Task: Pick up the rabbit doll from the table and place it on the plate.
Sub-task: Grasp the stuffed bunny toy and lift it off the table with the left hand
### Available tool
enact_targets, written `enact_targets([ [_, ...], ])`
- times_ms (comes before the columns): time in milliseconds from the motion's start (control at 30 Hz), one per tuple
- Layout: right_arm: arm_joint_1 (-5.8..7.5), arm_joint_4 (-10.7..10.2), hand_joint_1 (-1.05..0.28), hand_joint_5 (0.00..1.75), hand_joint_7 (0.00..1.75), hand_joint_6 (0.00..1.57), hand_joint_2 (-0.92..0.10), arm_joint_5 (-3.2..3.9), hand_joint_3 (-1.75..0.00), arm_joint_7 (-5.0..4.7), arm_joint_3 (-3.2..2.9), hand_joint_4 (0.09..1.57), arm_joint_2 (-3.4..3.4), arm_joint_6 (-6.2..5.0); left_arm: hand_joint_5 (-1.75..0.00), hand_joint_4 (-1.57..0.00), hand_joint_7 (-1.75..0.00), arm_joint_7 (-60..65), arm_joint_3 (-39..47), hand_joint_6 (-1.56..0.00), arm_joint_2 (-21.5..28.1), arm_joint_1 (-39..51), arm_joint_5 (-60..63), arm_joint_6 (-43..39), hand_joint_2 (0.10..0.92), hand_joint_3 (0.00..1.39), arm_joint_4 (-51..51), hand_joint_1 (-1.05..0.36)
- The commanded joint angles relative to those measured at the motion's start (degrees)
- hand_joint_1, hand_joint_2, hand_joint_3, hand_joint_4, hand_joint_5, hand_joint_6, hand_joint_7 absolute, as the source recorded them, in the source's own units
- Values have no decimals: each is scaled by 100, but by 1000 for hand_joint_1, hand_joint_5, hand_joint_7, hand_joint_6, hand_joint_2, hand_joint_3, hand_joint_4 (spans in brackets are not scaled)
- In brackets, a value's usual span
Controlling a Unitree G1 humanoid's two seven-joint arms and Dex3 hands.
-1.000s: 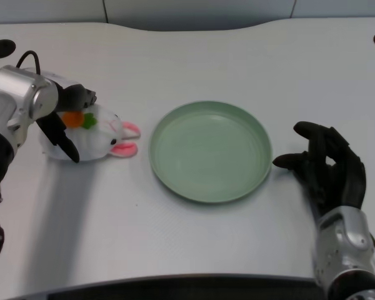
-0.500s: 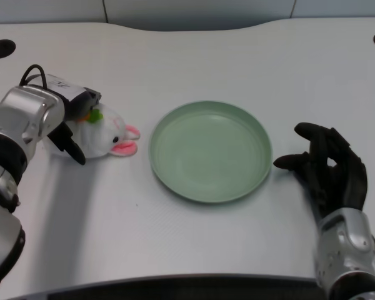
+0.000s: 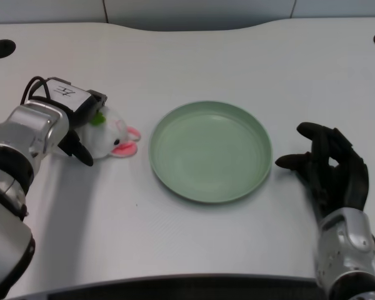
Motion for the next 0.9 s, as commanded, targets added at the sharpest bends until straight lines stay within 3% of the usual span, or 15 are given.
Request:
enact_targets([
  [33, 89, 24, -425, 1173, 881, 796, -921, 50, -368, 53, -15, 906, 7, 98, -931, -232, -212, 72, 56, -590, -13, 92, -105, -93, 843, 0, 91, -702],
  [67, 103, 12, -428, 1172, 883, 796, -921, 9, -380, 33, 13, 902, 2, 71, -1202, -293, -531, 46, 78, -596, -11, 77, -145, -117, 834, 1, 87, -593],
  [100, 113, 5, -427, 1175, 885, 792, -921, -18, -392, 20, 32, 899, -1, 51, -1277, -347, -756, 28, 92, -556, -10, 67, -170, -134, 830, 1, 84, -537],
  [167, 120, 12, -424, 1180, 887, 782, -921, 10, -400, 84, 15, 893, 0, 19, -1305, -462, -983, 174, 82, -548, -12, 80, -169, -132, 826, 1, 79, -453],
  [233, 106, 51, -425, 1182, 890, 779, -921, 46, -396, 151, -12, 892, -9, 12, -1322, -534, -1069, 463, 40, -562, -2, 115, -127, -139, 828, 1, 69, -417],
  [300, 89, 60, -433, 1188, 896, 781, -921, 56, -392, 139, -25, 902, -7, 51, -1604, -686, -1209, 932, -7, -665, 41, 171, -66, -220, 825, 2, 52, -335],
  [333, 75, 53, -433, 1187, 897, 781, -921, 69, -391, 136, -36, 902, -6, 87, -1674, -717, -1192, 1215, -42, -701, 62, 201, -18, -249, 821, 1, 50, -323],
  [433, 69, 31, -426, 1191, 905, 778, -921, 58, -392, 114, -34, 889, -2, 112, -1740, -871, -500, 1645, -8, -961, 92, 246, -35, -336, 844, 12, 87, -299],
  [533, 89, 25, -427, 1202, 908, 770, -921, -23, -399, 5, 15, 889, -2, 105, -1745, -860, -402, 1720, 69, -993, 124, 234, -115, -417, 883, 22, 128, -268],
  [633, 96, 20, -429, 1211, 907, 760, -921, -78, -402, -97, 62, 870, -3, 109, -1746, -840, -968, 1688, 269, -771, 196, 187, -307, -527, 888, 3, 82, -218],
  [667, 98, 9, -427, 1215, 908, 761, -921, -88, -402, -124, 75, 866, -1, 116, -1746, -830, -1056, 1686, 339, -738, 214, 182, -377, -569, 891, 3, 63, -212],
  [800, 83, 12, -427, 1229, 908, 775, -921, -62, -389, -133, 75, 875, 10, 72, -1746, -844, -1012, 1609, 723, -790, 310, 133, -735, -745, 892, 4, -77, -215],
  [833, 74, 22, -431, 1227, 905, 780, -921, -40, -380, -112, 61, 875, 12, 80, -1746, -846, -1162, 1481, 839, -754, 358, 92, -848, -772, 900, 6, -142, -209],
  [867, 58, 33, -432, 1227, 898, 779, -921, -14, -380, -82, 46, 876, 9, 100, -1746, -809, -1492, 1352, 949, -631, 396, 55, -954, -770, 911, 45, -206, -195],
  [900, 52, 37, -433, 1229, 896, 778, -921, 6, -381, -48, 37, 879, 7, 114, -1746, -797, -1616, 1253, 1058, -584, 436, 32, -1057, -787, 916, 65, -282, -190],
])
